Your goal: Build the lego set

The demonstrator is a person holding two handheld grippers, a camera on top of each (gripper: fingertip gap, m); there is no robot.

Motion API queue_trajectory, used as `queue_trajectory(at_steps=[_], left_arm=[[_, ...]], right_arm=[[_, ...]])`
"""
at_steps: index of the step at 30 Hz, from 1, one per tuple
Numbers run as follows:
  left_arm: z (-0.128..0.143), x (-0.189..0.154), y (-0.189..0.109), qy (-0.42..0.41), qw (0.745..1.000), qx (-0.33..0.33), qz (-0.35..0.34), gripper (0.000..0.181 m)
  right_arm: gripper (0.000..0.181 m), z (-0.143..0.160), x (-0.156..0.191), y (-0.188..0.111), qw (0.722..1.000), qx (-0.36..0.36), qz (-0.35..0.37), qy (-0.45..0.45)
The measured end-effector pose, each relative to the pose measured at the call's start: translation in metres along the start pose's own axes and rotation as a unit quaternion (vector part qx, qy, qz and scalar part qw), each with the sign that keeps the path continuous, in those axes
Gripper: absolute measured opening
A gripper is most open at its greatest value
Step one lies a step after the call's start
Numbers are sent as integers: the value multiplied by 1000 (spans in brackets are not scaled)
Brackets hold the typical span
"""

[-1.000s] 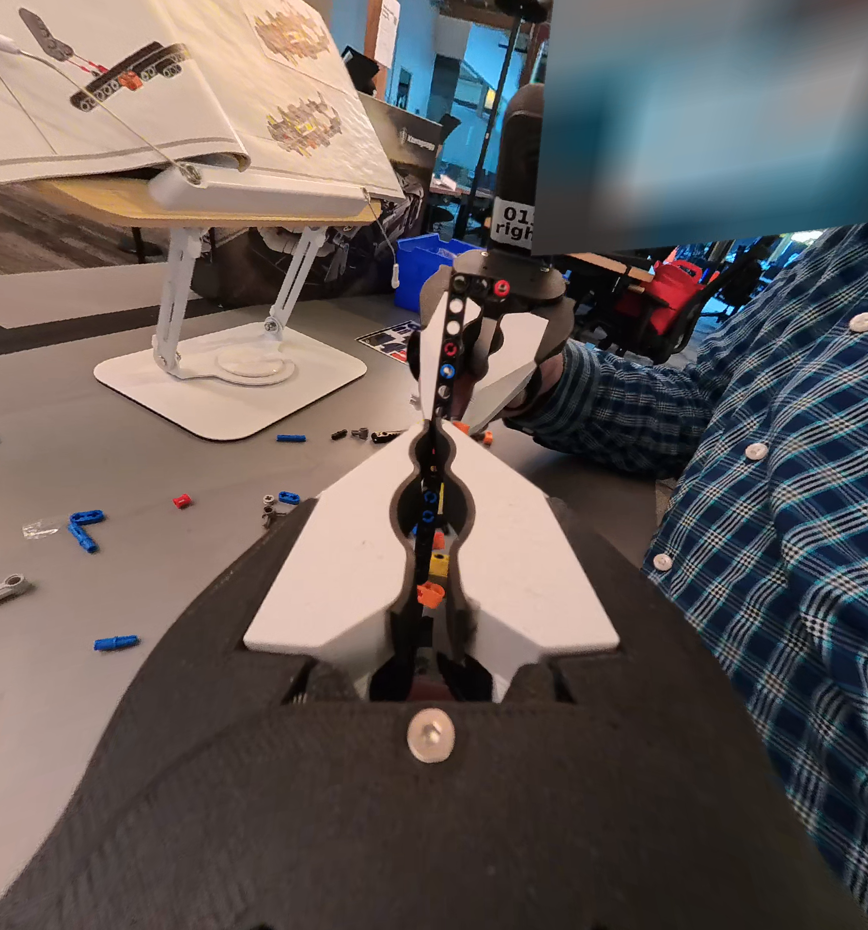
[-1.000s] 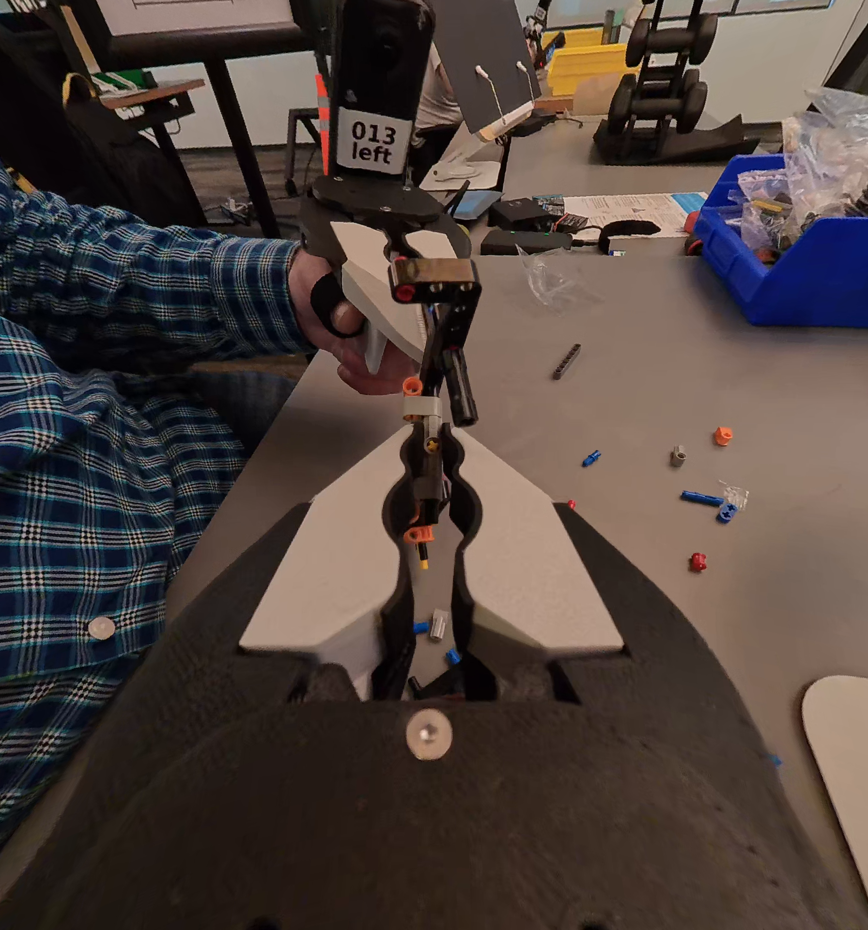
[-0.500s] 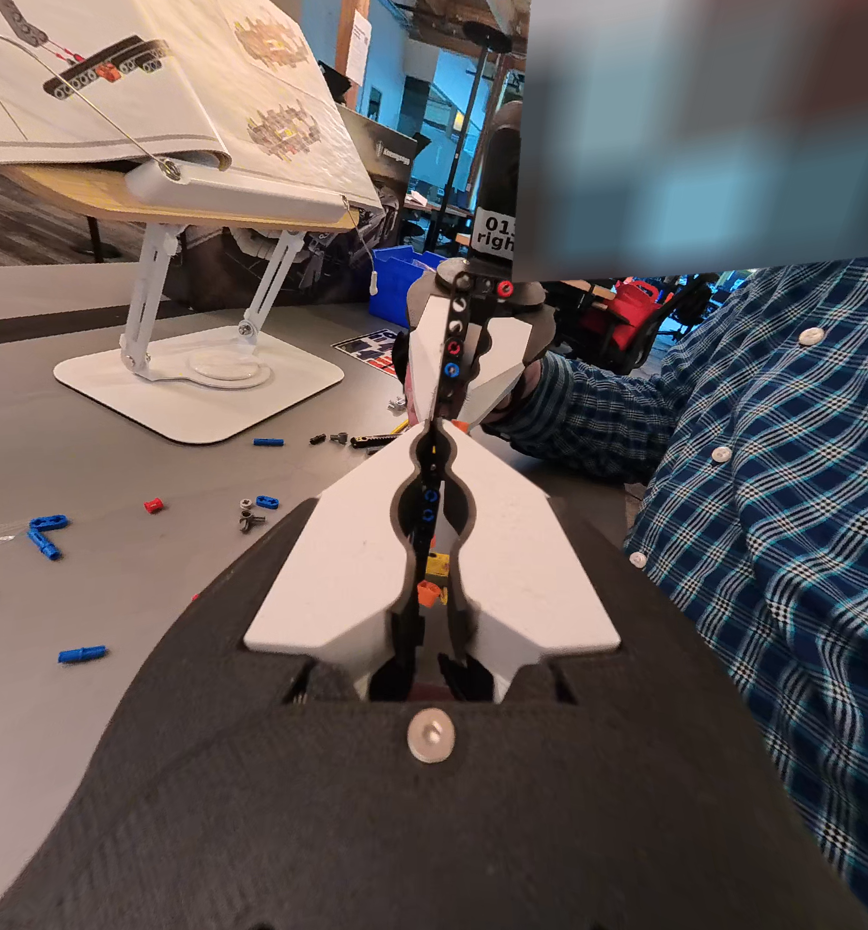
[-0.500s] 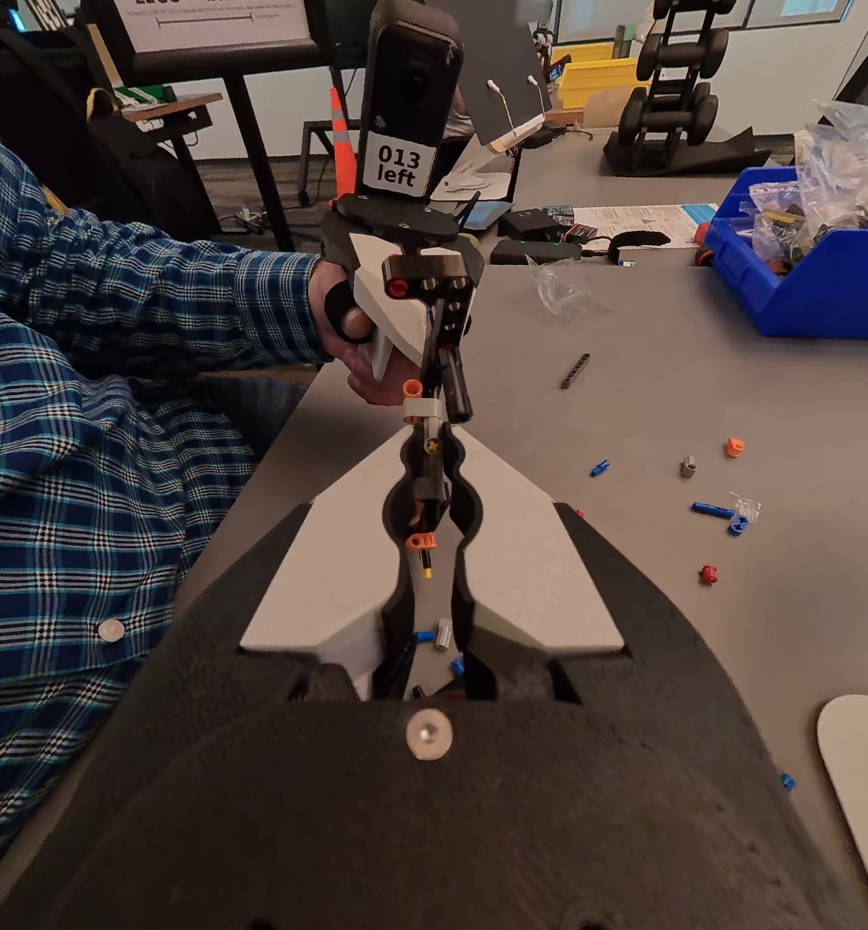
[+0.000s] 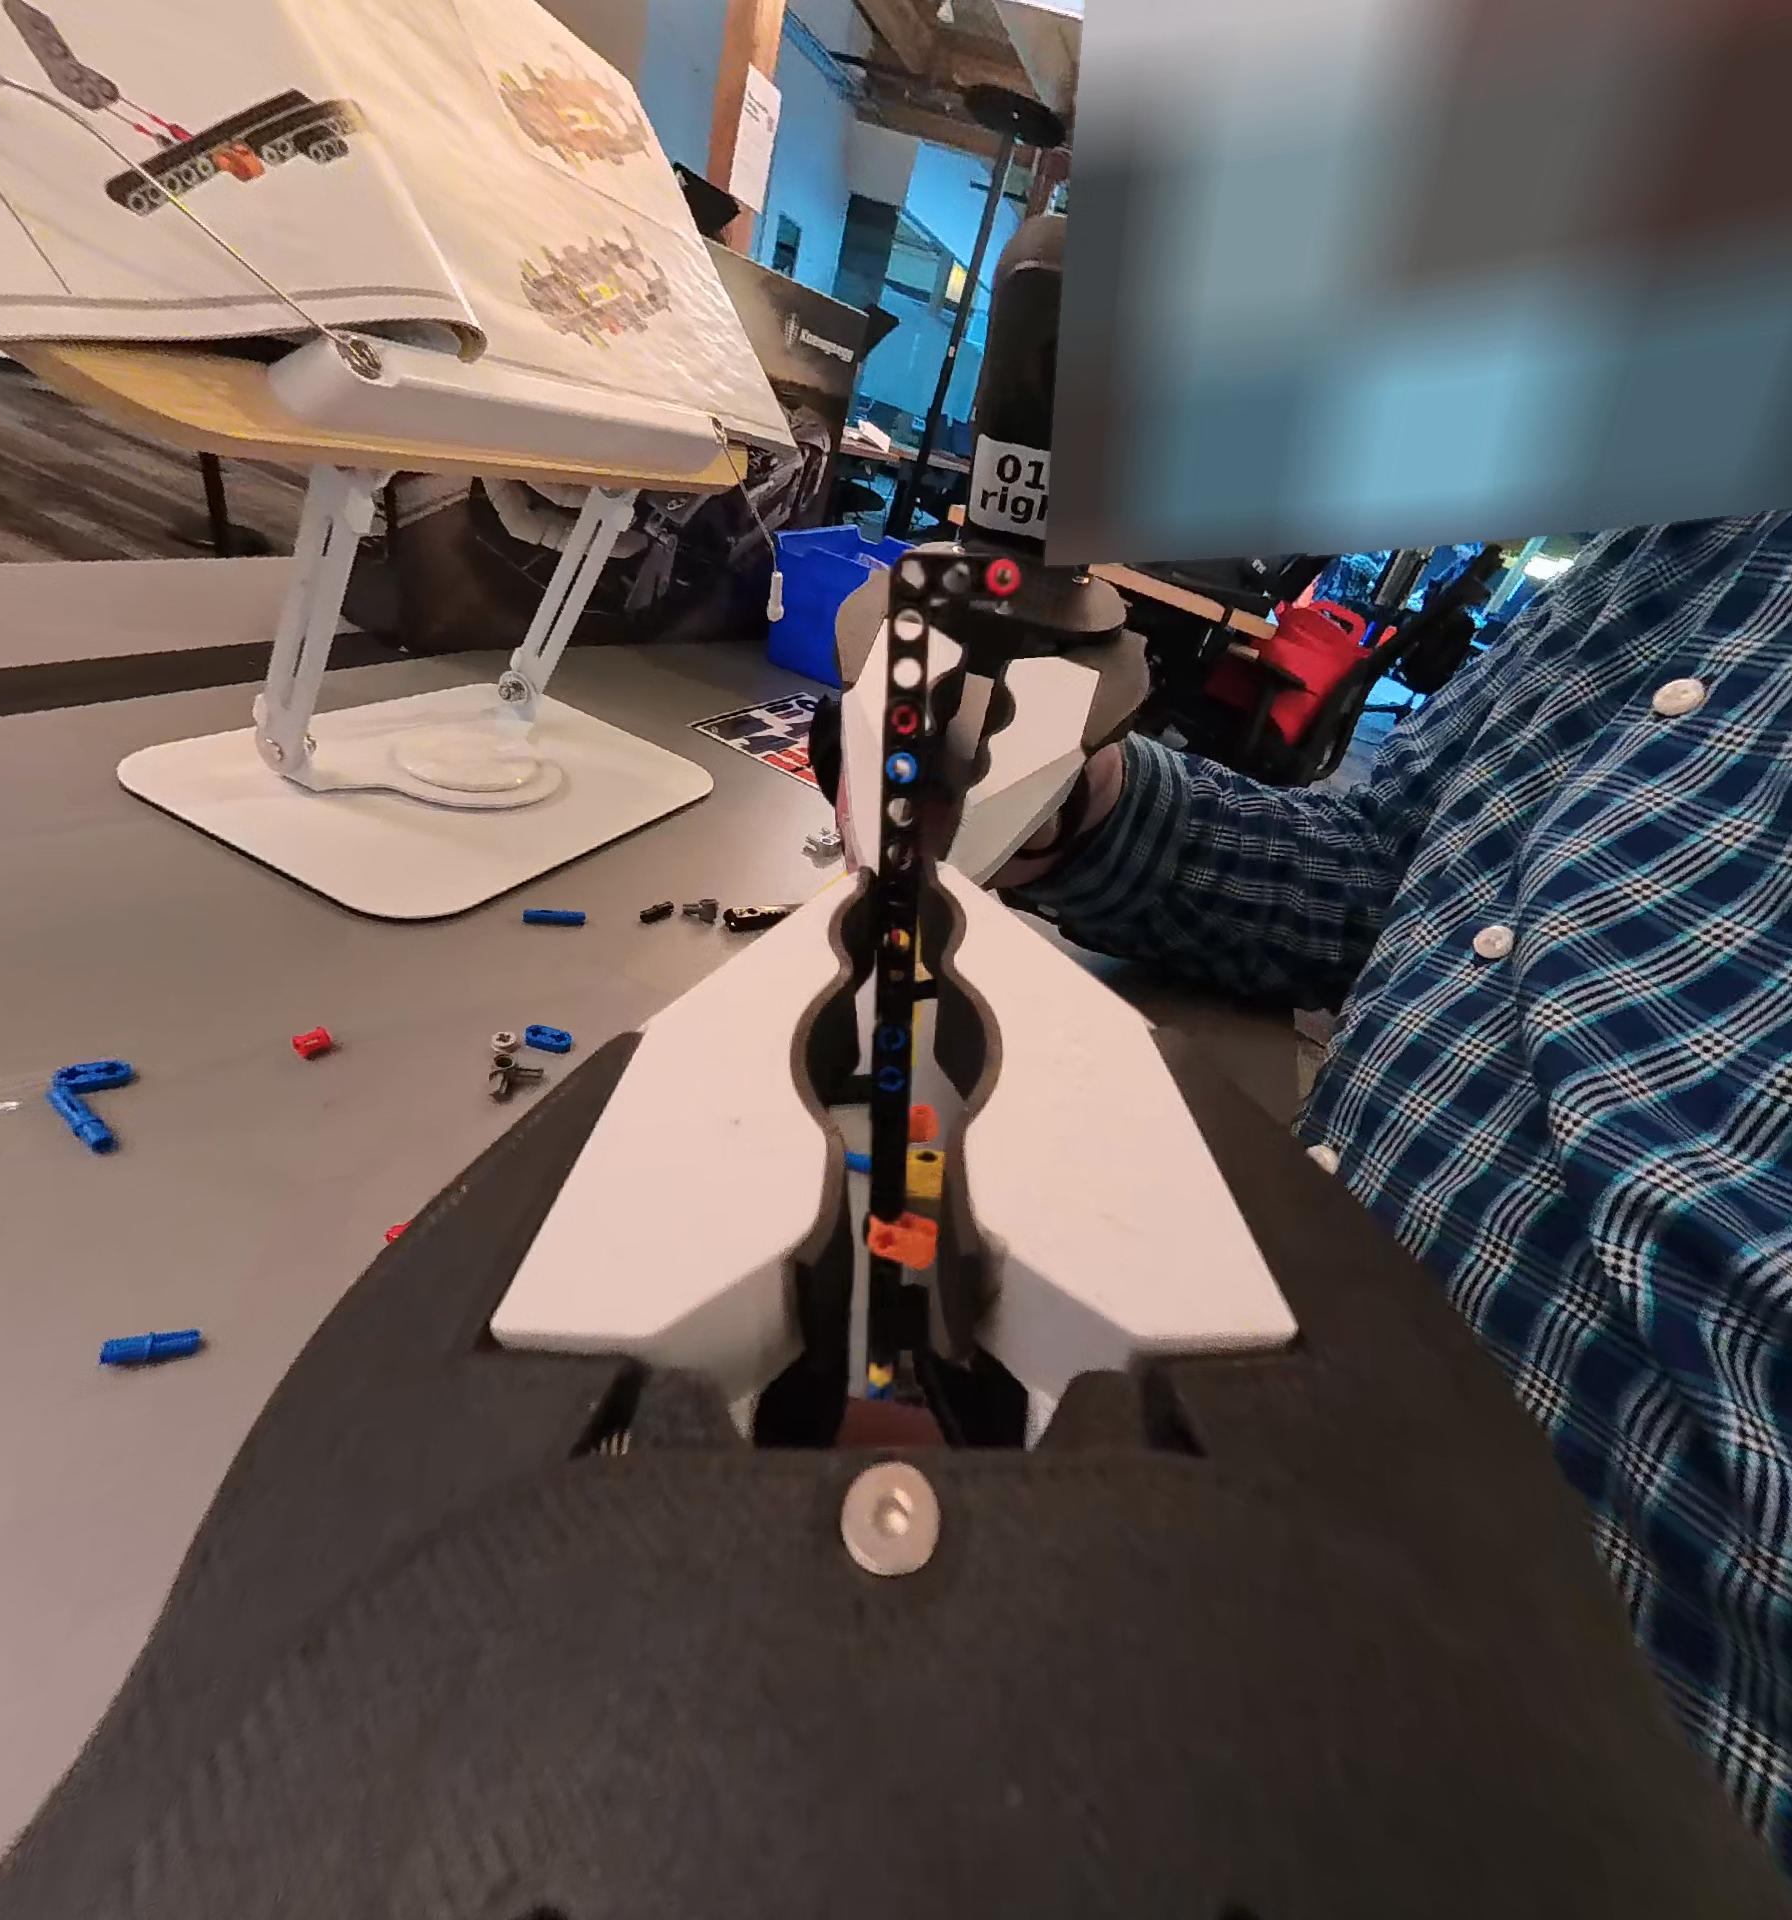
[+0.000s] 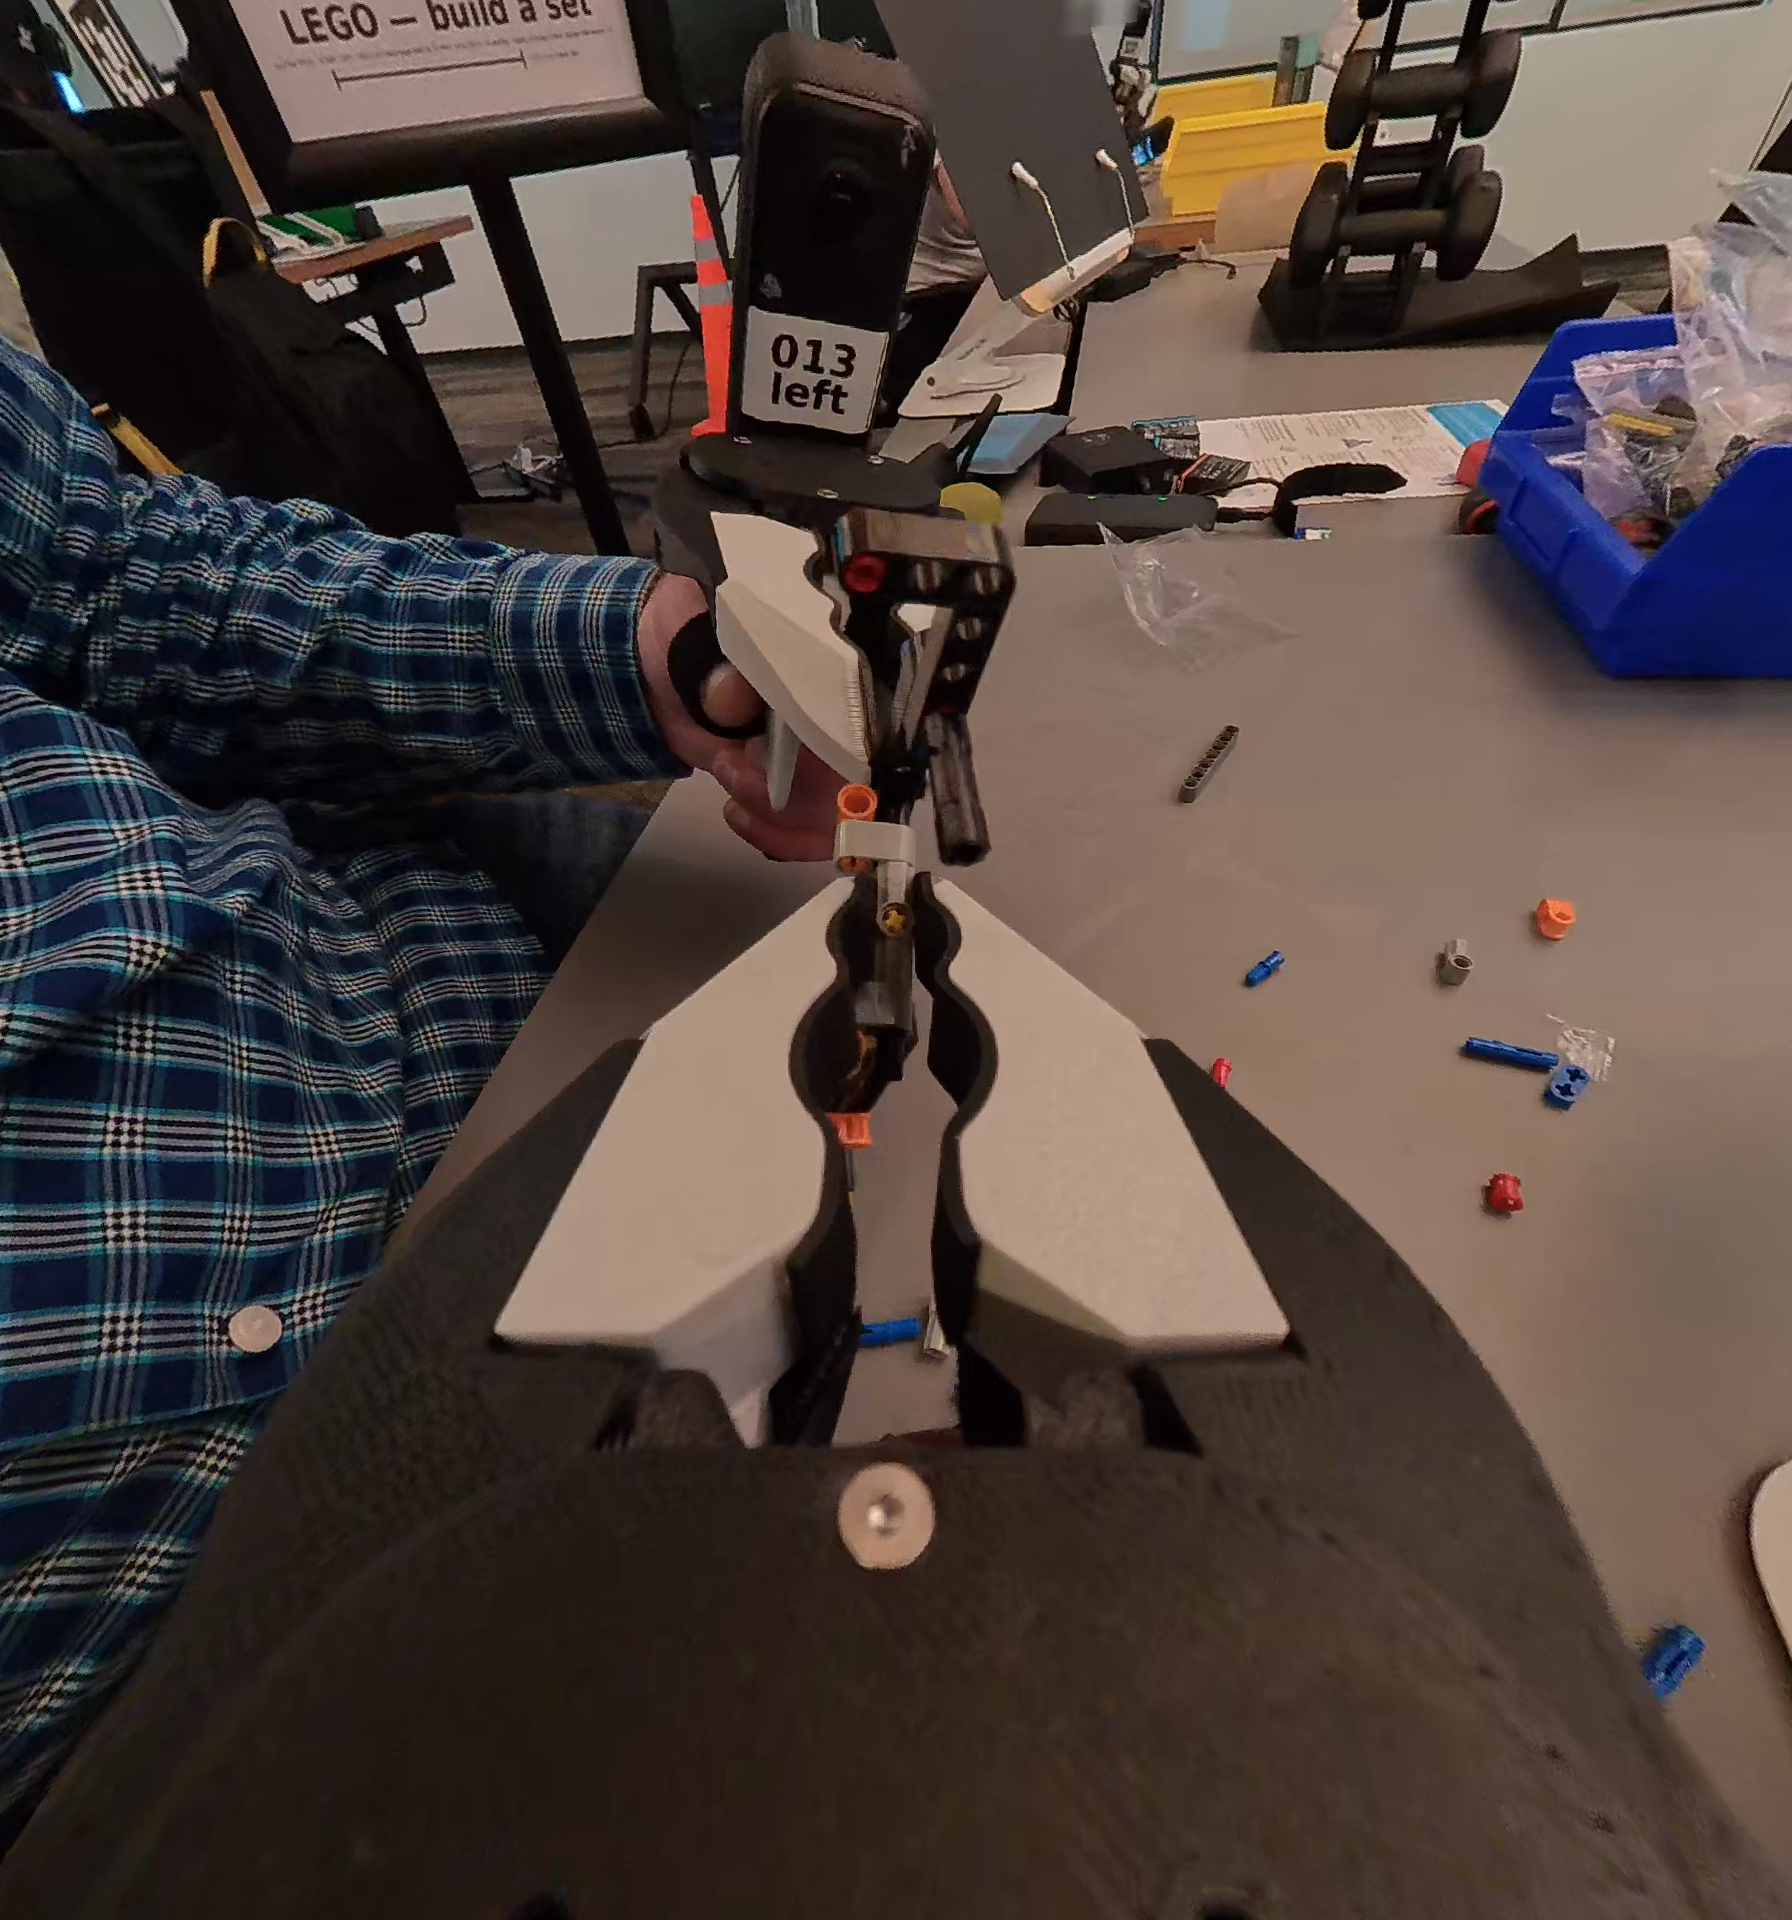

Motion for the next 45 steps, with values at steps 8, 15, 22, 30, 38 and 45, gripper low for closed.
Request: queue_trajectory(at_steps=[8,15,22,30,38,45], left_arm=[[1,-5,2,-12,999,-12,28,6],[2,-7,2,-21,999,-14,44,6],[1,-10,3,-32,997,-35,54,6],[0,-10,2,-40,996,-57,56,6],[5,-9,-1,-30,998,-29,41,6],[10,-5,-4,-25,999,-4,29,6]], right_arm=[[4,0,3,-2,1000,-5,-19,4],[4,0,5,-2,999,-12,-37,8],[4,0,7,-2,998,-22,-52,18],[3,-2,8,1,998,-21,-53,16],[3,1,9,4,999,2,-44,3],[3,6,6,8,998,33,-50,27]])
Point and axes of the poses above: each gripper's, where its closed fingertips meet, y out along the fingers, z out of its underside, x = y × z across the jaws, the point moved 2 cm from there along -y, back along the fingers, and after that the axes turned 3 degrees about -y, right-handed, at the moved point
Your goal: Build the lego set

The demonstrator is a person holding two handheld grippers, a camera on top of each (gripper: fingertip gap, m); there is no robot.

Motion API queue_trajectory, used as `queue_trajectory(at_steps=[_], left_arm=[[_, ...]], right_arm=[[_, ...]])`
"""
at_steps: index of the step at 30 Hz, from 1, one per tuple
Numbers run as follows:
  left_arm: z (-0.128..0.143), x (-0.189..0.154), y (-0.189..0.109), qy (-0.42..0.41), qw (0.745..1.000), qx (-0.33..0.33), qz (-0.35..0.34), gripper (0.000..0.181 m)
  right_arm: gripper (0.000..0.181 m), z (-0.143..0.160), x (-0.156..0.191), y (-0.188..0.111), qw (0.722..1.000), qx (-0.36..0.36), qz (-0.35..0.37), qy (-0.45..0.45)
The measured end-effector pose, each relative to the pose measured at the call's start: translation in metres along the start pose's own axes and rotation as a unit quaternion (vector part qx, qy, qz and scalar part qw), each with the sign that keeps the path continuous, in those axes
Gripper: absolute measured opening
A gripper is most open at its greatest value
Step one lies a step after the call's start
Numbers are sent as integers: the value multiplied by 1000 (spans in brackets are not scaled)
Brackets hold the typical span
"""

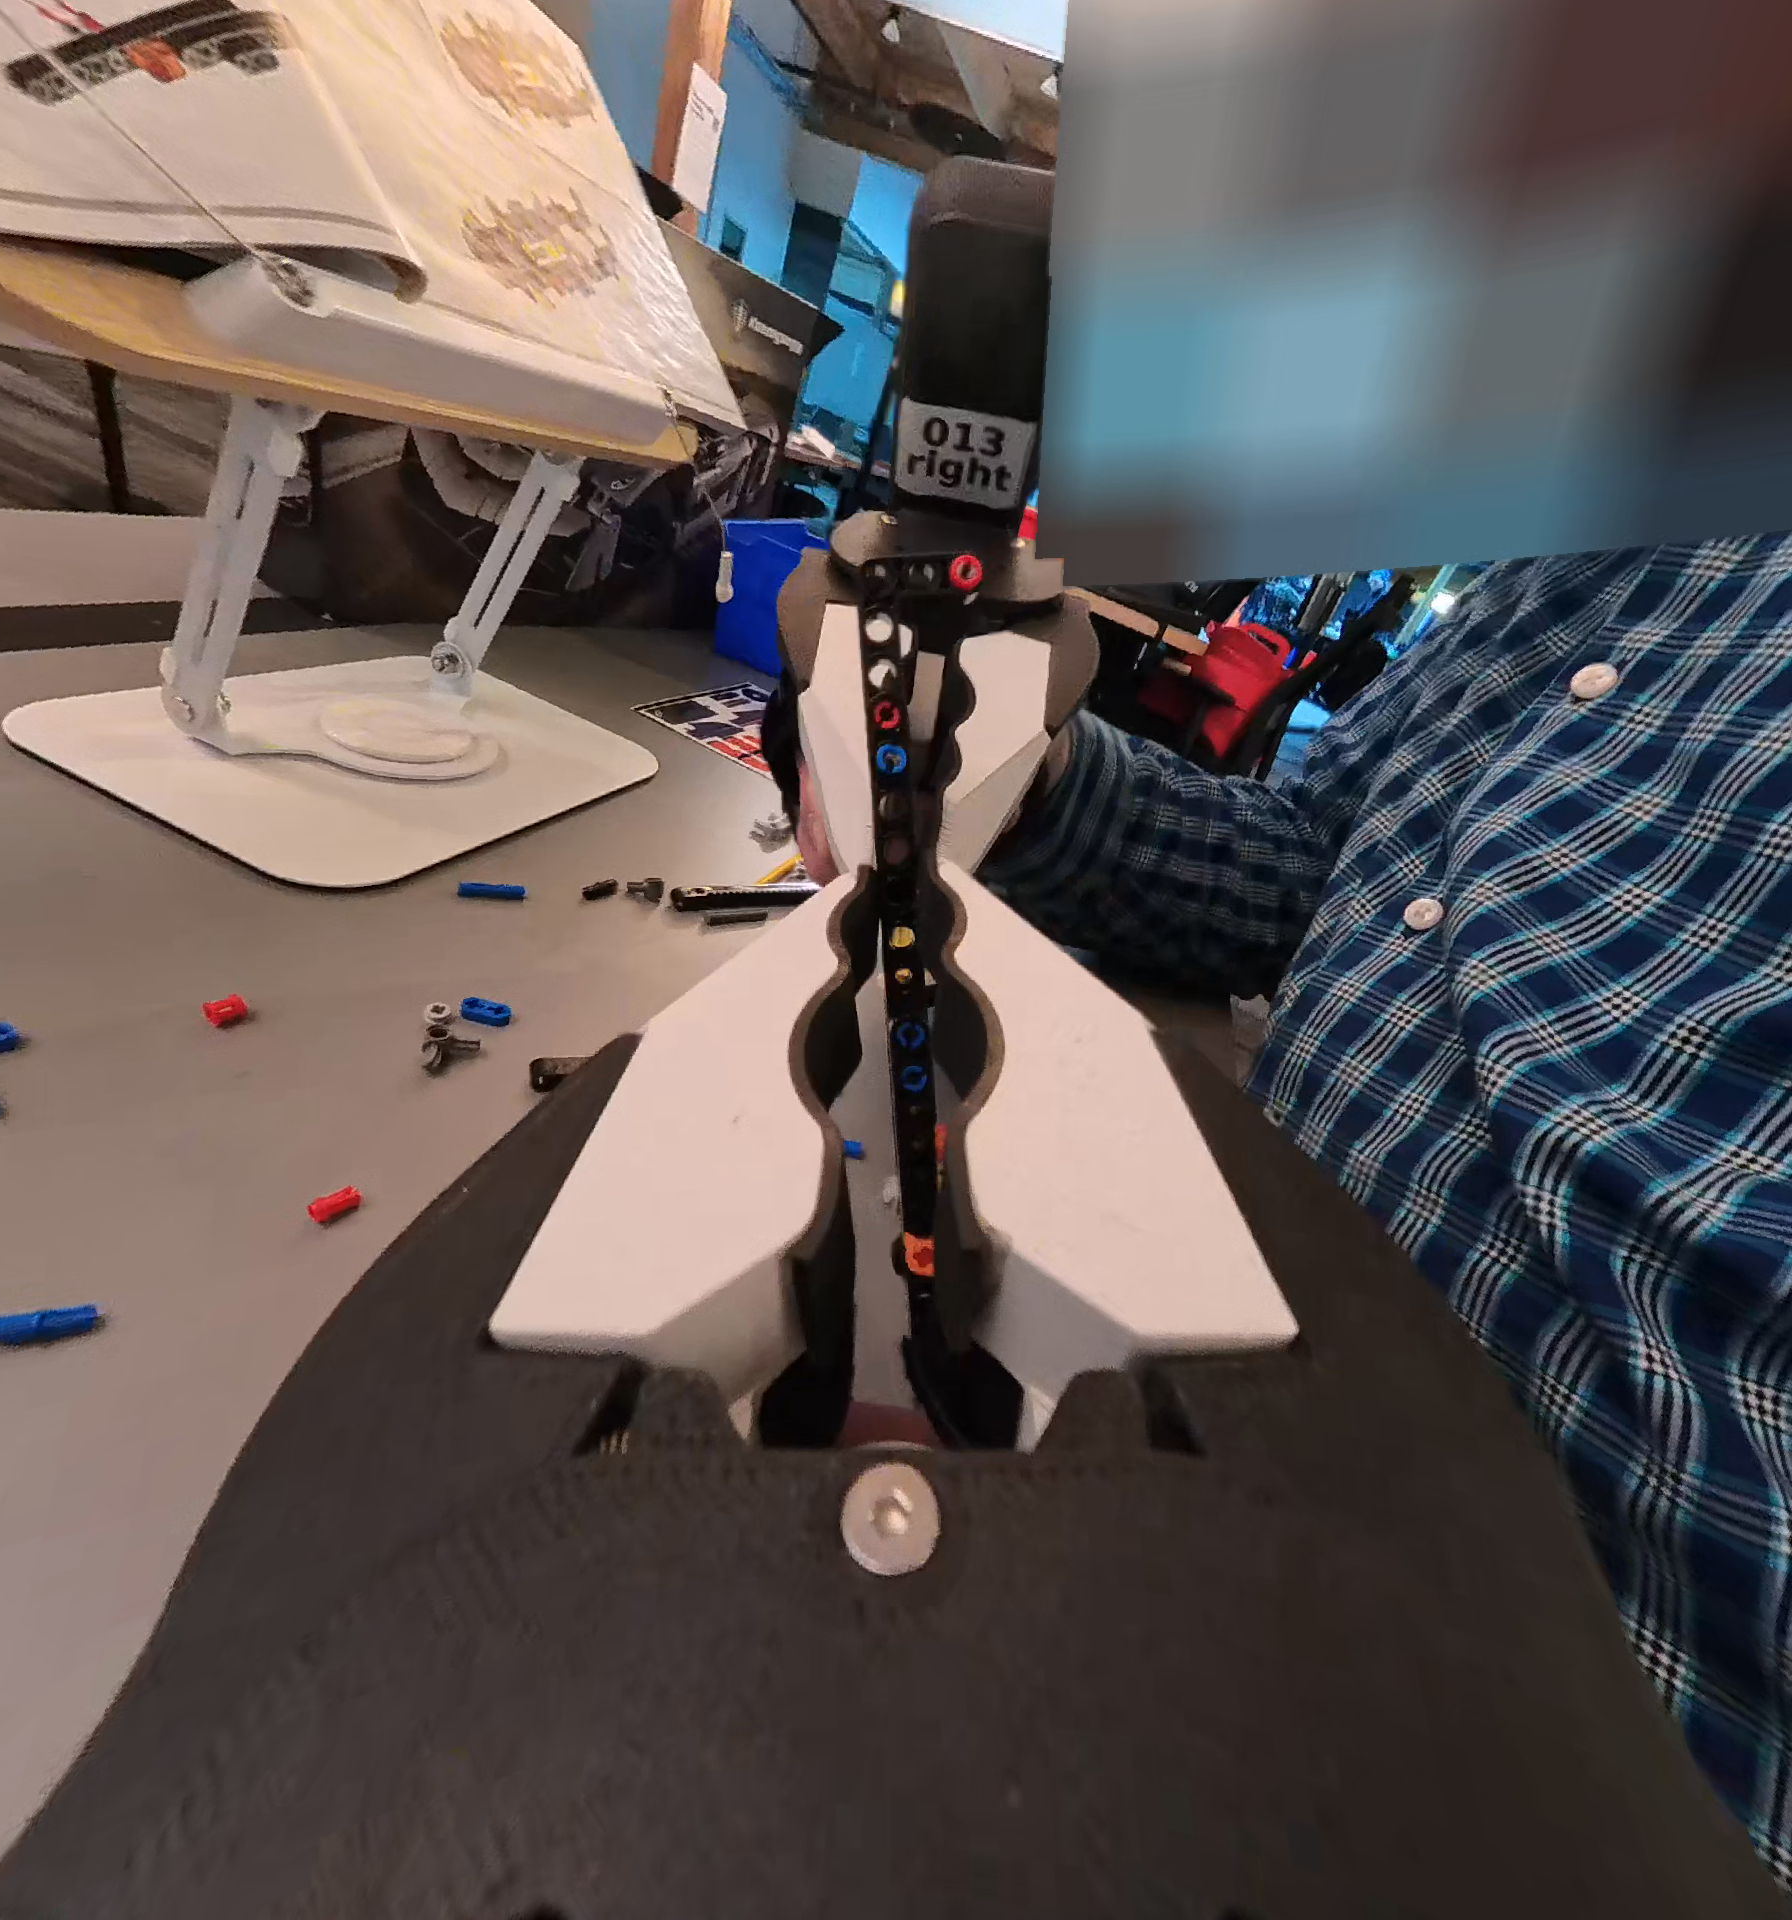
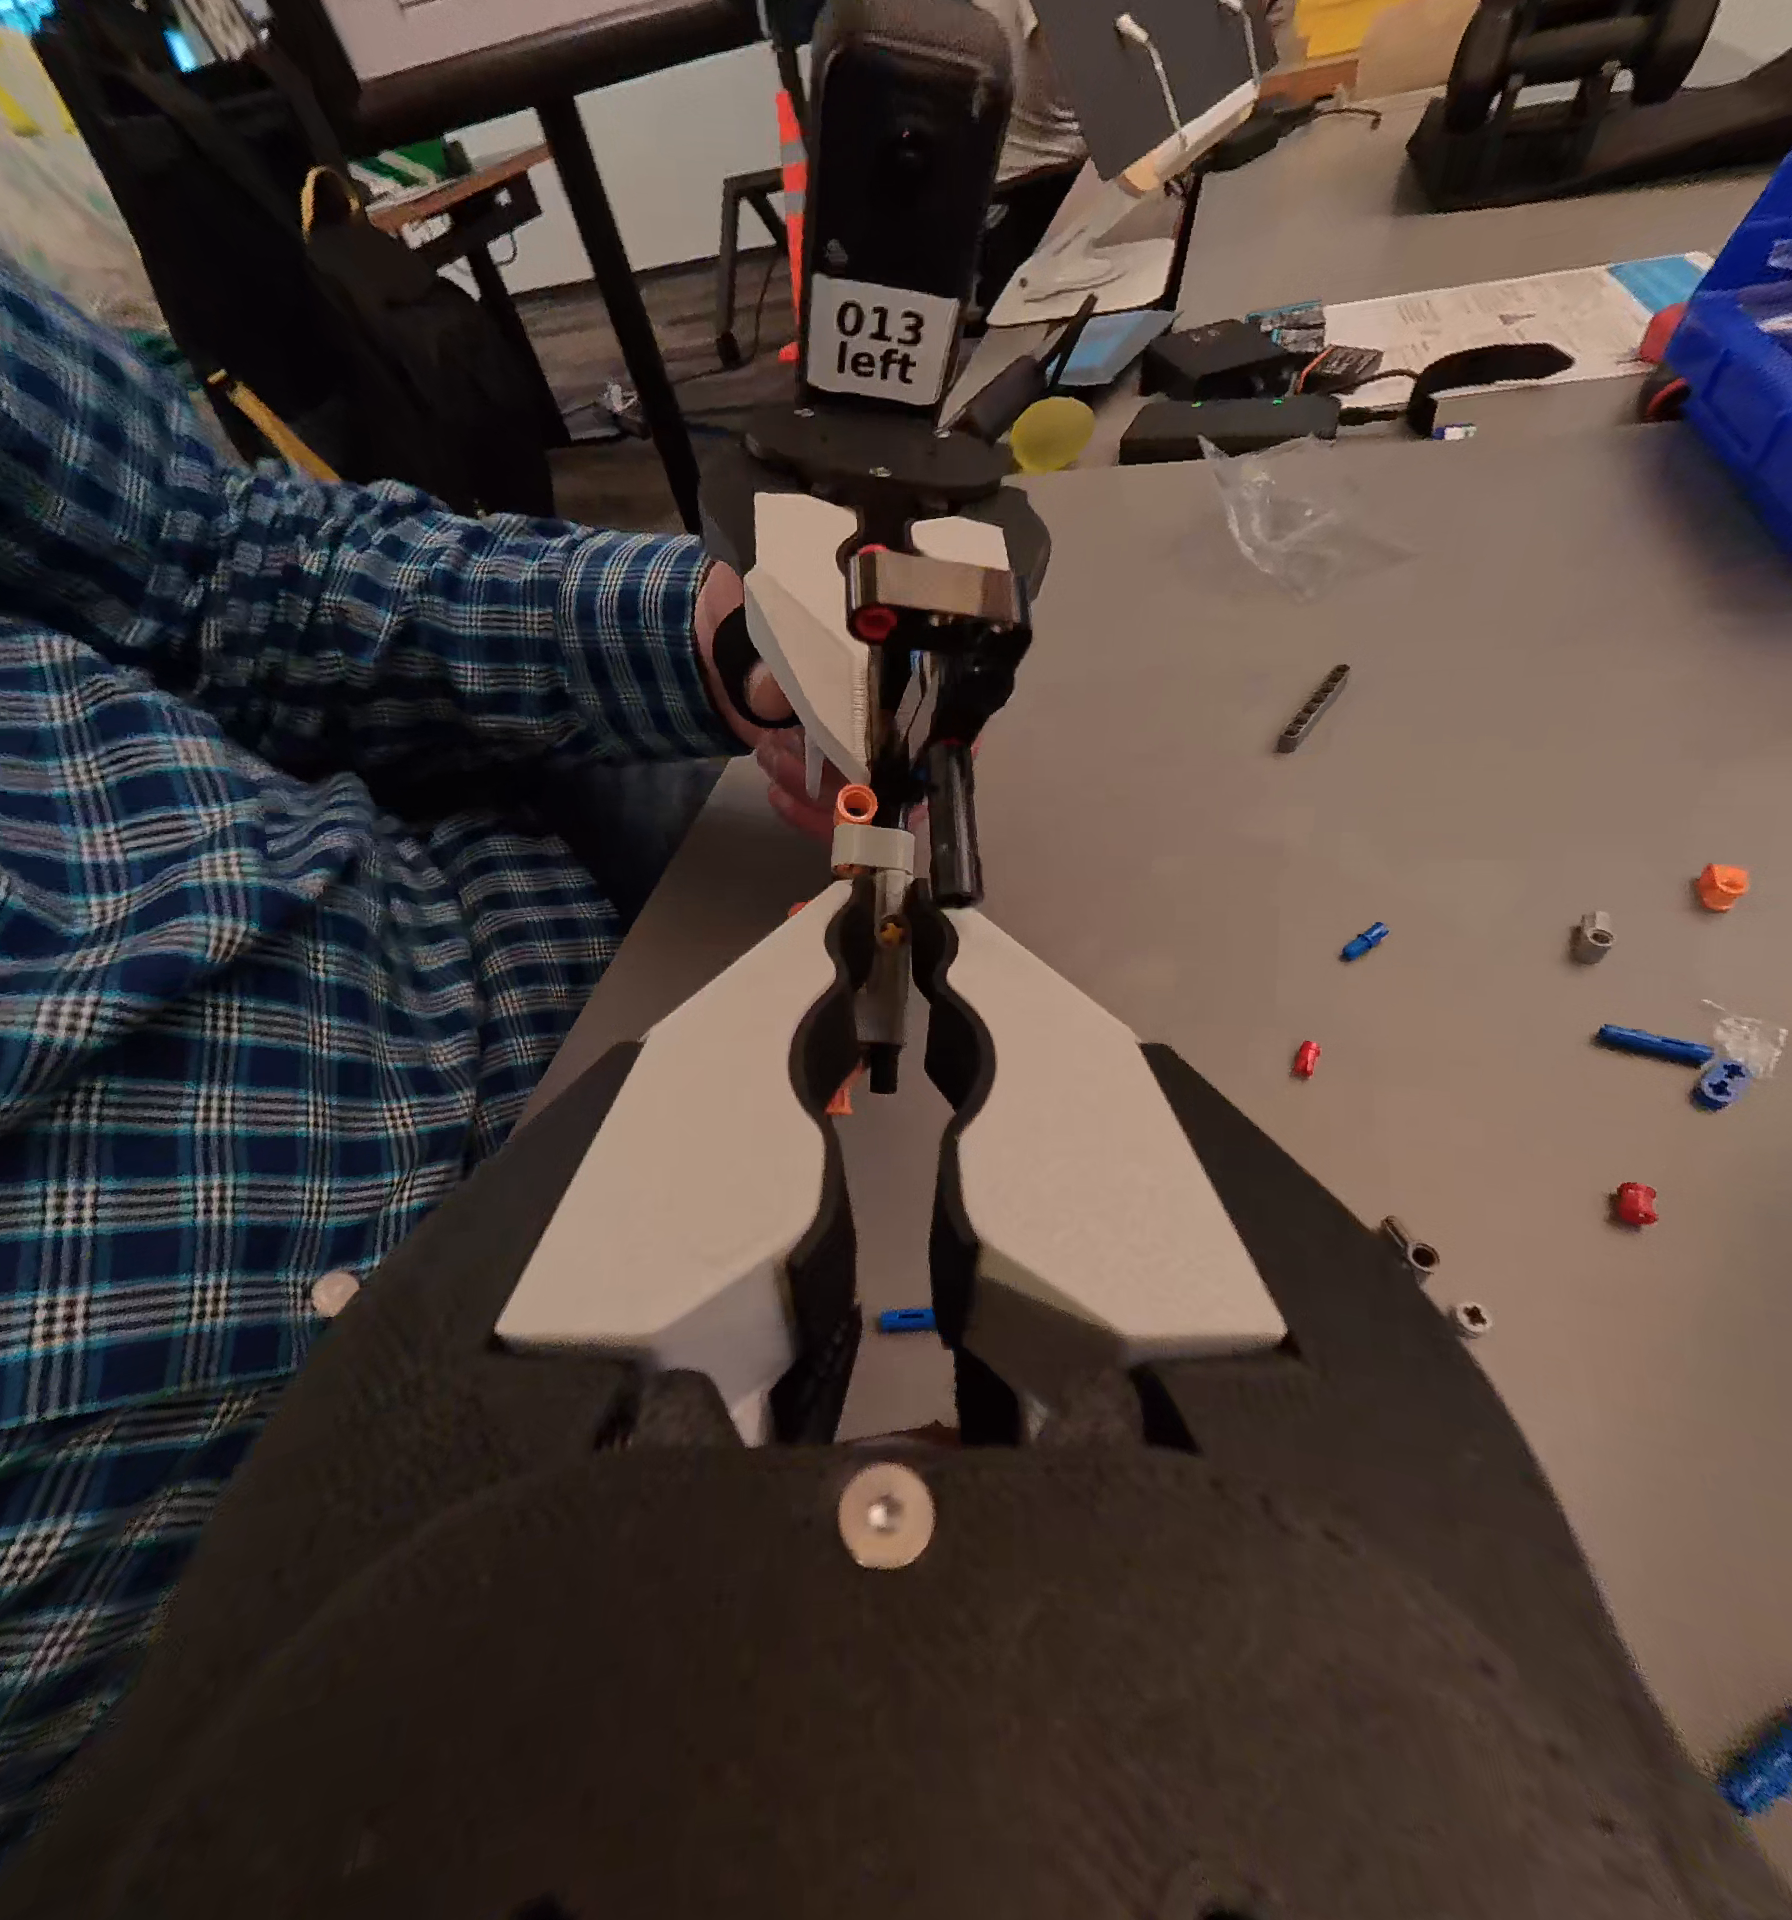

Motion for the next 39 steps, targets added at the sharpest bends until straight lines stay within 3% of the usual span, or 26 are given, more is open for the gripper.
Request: queue_trajectory(at_steps=[8,15,21,39], left_arm=[[9,14,-15,-70,997,-33,3,6],[10,16,-17,-68,996,-50,9,6],[9,11,-16,-63,996,-56,19,6],[14,2,-12,-66,995,-48,51,6]], right_arm=[[5,7,-7,18,998,8,0,55],[17,6,-5,23,996,-31,9,81],[13,-1,-3,24,994,-54,16,92],[11,2,7,23,999,-12,-7,48]])
Point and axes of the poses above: each gripper's, where its closed fingertips meet, y out along the fingers, z out of its underside, x = y × z across the jaws, the point moved 2 cm from there along -y, back along the fingers, and after that the axes turned 3 degrees about -y, right-handed, at the moved point
